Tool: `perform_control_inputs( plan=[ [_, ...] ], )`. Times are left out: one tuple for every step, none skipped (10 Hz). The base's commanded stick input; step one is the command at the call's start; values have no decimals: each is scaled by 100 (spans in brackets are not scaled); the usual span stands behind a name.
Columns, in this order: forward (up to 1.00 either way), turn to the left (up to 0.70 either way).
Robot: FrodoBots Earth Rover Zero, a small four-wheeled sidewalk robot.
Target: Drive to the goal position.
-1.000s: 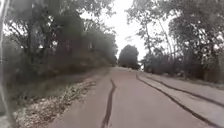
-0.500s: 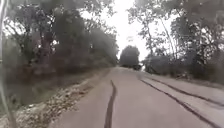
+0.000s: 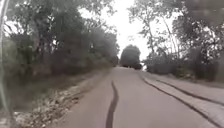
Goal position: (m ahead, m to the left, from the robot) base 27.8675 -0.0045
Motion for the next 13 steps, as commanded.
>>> perform_control_inputs(
  plan=[
    [70, 0],
    [70, 0],
    [70, 0],
    [70, 0],
    [70, 0],
    [70, -1],
    [70, -21],
    [70, -34],
    [70, -34],
    [70, -34],
    [70, -34],
    [70, -34],
    [70, -34]
  ],
)
